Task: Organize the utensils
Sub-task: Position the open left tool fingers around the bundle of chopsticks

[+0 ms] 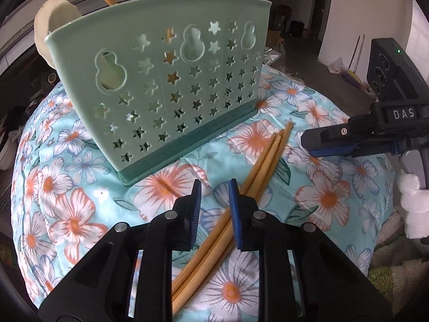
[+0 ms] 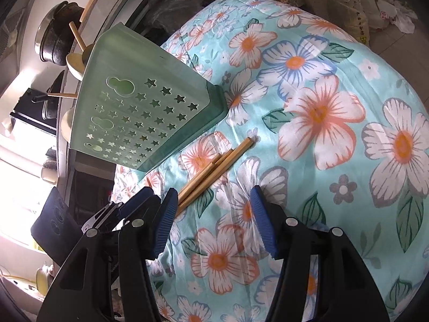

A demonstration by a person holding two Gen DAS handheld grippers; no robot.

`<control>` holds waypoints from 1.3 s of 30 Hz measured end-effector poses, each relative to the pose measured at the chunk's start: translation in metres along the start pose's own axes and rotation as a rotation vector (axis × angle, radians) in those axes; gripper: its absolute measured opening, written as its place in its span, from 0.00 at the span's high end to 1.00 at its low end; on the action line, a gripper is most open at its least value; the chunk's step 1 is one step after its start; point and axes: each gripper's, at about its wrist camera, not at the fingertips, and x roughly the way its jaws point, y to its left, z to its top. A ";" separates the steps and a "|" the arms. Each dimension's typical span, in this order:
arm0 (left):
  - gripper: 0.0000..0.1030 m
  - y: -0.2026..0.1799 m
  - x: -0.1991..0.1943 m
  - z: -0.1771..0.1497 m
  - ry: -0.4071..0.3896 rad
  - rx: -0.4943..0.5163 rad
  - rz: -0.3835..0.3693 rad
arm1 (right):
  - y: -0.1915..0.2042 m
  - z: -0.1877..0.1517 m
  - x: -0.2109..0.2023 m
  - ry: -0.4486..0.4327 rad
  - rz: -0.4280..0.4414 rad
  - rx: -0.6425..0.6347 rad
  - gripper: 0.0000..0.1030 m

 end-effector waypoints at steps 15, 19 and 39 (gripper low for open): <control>0.82 -0.016 -0.003 -0.010 0.014 0.037 -0.035 | -0.004 0.000 0.001 0.000 0.003 0.009 0.46; 0.82 -0.023 -0.002 -0.014 0.020 0.056 -0.052 | -0.006 -0.001 0.000 0.000 0.004 0.009 0.46; 0.81 -0.018 0.000 -0.012 0.017 0.019 -0.081 | -0.010 0.000 -0.009 -0.037 -0.022 0.038 0.50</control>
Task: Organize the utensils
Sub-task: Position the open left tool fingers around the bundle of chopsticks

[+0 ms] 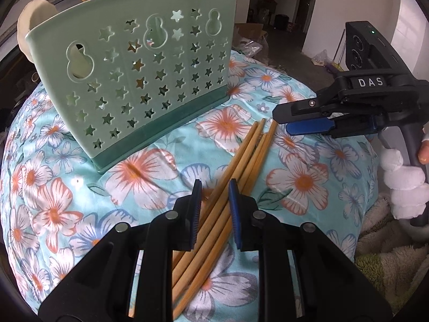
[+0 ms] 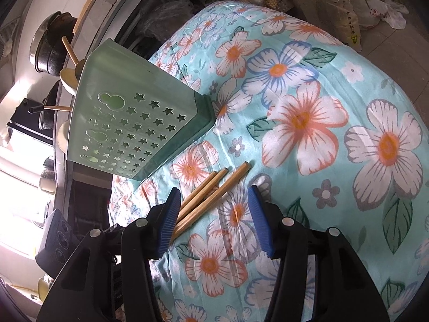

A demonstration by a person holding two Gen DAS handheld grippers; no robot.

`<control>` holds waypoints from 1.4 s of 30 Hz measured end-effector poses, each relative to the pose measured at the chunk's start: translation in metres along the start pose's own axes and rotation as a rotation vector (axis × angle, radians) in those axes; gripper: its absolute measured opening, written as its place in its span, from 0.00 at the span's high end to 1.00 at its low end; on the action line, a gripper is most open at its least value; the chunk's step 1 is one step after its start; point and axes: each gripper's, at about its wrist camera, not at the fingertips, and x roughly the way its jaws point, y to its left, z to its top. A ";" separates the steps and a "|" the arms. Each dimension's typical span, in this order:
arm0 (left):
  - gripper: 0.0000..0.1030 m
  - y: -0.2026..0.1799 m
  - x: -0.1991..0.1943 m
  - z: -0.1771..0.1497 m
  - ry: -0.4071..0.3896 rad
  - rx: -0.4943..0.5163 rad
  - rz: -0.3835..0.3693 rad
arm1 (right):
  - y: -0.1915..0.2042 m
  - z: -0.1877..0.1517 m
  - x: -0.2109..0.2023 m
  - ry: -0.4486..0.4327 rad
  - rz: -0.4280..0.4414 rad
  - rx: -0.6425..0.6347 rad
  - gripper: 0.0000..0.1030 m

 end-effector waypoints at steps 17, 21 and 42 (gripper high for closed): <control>0.80 0.019 0.002 0.005 -0.025 -0.052 0.049 | 0.000 -0.001 0.002 0.001 -0.001 0.004 0.50; 0.80 0.020 -0.003 0.005 -0.037 -0.058 0.038 | -0.001 -0.002 0.003 0.001 -0.001 0.005 0.50; 0.81 -0.018 0.002 0.012 -0.024 0.040 -0.100 | -0.019 -0.002 -0.003 -0.004 0.047 0.087 0.51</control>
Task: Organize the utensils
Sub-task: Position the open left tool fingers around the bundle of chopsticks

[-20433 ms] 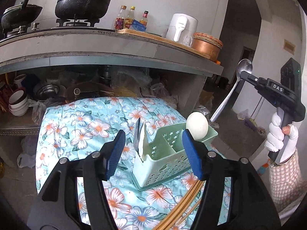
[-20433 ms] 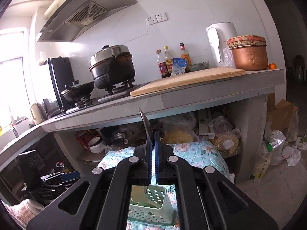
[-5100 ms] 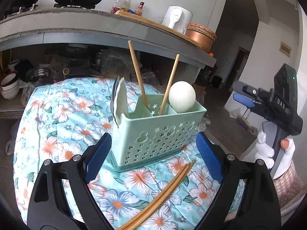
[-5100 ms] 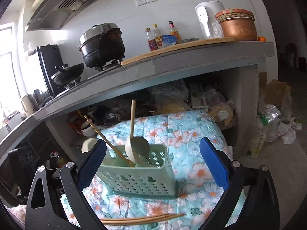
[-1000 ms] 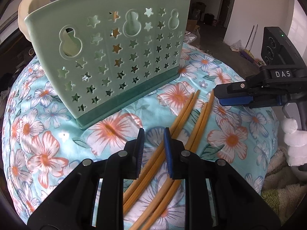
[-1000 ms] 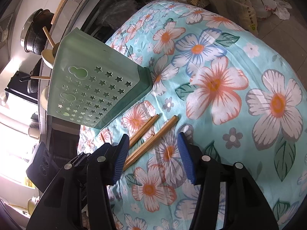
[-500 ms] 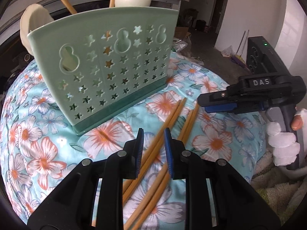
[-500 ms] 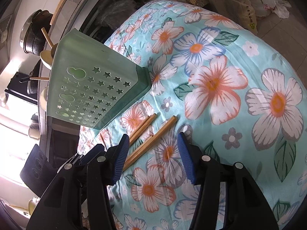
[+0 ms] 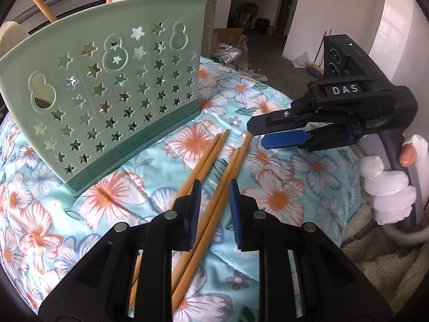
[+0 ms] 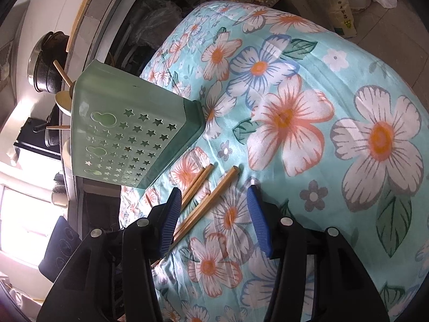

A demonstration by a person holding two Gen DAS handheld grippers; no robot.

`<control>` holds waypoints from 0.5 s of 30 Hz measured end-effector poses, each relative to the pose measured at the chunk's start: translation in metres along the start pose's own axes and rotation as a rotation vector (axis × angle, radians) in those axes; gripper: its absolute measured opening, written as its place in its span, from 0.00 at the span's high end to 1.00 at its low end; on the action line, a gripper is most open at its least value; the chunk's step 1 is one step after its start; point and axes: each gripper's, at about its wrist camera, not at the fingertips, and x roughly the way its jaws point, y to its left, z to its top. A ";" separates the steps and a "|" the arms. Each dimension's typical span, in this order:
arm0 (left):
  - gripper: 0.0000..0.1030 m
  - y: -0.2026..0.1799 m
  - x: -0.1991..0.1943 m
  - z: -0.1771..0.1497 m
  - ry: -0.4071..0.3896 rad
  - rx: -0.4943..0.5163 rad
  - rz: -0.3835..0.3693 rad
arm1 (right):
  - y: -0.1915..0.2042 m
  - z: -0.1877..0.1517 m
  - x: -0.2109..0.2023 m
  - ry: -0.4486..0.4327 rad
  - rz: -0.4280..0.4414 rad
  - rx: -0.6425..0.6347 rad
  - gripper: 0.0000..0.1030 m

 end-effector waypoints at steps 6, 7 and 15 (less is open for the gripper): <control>0.83 -0.001 0.014 0.005 0.032 0.024 0.003 | 0.001 0.001 0.001 0.001 -0.001 0.002 0.51; 0.83 -0.002 0.014 0.005 0.040 0.030 -0.002 | 0.001 0.000 0.001 0.001 -0.001 0.003 0.51; 0.82 -0.007 0.023 0.004 0.088 0.056 0.014 | 0.000 0.003 0.001 0.001 -0.005 0.000 0.51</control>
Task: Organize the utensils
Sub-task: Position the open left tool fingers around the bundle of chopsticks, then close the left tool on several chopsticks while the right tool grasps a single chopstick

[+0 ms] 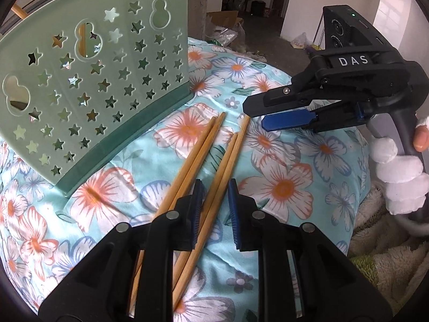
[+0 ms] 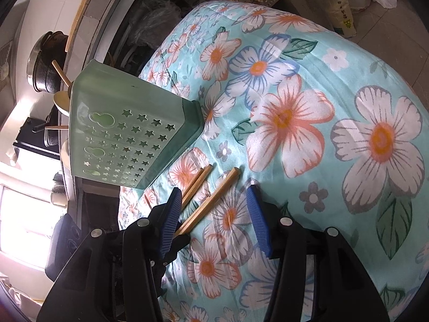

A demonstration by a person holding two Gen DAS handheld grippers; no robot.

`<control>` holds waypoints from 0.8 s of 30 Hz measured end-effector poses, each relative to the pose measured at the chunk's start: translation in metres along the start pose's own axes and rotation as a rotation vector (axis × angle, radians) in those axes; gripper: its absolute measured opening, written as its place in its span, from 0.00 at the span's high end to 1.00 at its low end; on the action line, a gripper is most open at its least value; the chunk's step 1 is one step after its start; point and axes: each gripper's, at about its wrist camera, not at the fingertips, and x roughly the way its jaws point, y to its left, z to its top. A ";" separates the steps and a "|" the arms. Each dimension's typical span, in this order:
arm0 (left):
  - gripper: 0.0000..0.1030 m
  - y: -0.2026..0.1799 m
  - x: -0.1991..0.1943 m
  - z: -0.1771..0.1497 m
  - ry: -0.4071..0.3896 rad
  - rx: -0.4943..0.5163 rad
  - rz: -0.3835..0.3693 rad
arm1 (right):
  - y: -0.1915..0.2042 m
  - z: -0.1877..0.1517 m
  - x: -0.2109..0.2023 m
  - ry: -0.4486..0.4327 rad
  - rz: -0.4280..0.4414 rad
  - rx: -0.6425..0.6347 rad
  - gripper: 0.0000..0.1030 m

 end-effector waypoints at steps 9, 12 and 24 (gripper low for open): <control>0.82 0.006 -0.006 0.012 -0.031 -0.046 -0.066 | 0.001 0.002 0.002 0.000 -0.002 0.003 0.52; 0.82 0.010 -0.006 0.011 -0.029 -0.052 -0.047 | 0.002 0.002 0.003 0.001 -0.004 0.001 0.52; 0.81 0.001 0.012 0.010 0.035 -0.011 -0.017 | 0.003 0.002 0.004 -0.002 -0.010 -0.005 0.52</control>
